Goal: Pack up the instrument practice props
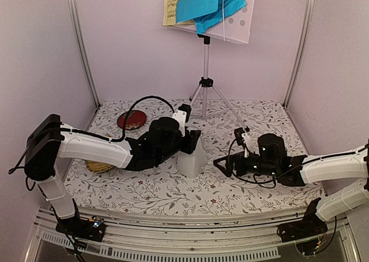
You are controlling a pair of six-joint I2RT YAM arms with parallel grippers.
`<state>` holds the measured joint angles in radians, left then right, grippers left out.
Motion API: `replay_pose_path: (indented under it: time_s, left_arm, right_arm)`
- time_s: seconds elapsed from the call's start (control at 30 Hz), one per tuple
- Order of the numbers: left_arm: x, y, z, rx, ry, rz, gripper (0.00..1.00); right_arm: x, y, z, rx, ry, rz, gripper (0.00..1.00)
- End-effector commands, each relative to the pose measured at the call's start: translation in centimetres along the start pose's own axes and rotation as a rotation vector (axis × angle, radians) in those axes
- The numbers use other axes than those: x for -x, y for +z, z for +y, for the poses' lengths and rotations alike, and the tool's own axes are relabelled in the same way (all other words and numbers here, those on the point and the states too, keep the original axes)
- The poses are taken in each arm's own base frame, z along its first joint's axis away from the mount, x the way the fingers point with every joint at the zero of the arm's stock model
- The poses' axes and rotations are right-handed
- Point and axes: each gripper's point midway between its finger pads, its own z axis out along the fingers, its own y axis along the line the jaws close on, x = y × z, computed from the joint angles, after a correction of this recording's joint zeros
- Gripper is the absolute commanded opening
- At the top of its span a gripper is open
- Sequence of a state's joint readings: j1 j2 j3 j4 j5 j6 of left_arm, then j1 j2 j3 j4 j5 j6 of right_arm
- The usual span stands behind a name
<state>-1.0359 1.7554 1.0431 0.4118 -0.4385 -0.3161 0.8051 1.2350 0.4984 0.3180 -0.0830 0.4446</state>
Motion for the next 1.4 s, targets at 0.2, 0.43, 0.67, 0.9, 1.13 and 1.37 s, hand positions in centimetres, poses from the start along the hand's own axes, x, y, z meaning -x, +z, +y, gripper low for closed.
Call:
replay_pose_path:
  time_s: [0.2,0.43,0.67,0.9,1.13,1.37]
  left_arm:
    - [0.1,0.2,0.0,0.073,0.010,-0.007,0.50]
    - [0.0,0.1,0.0,0.069,0.009,0.002,0.49]
    - [-0.2,0.0,-0.2,0.063,0.008,0.008,0.49]
    - [-0.3,0.1,-0.3,0.059,0.010,0.013,0.49]
    - [-0.5,0.2,-0.3,0.058,0.008,0.020,0.49]
    - [-0.4,0.2,-0.4,0.058,0.005,0.017,0.49]
  right_arm:
    - [-3.4,6.2,3.0,0.048,-0.014,0.036,0.99]
    - [-4.9,10.3,3.7,0.059,-0.114,0.074,0.99]
    - [-5.6,12.3,1.6,-0.044,-0.112,0.076,0.99]
    - [-6.4,13.5,1.3,-0.052,-0.108,0.084,1.00]
    - [-6.5,13.7,1.4,-0.047,-0.116,0.081,0.82]
    - [-6.5,13.6,1.5,-0.053,-0.123,0.076,0.56]
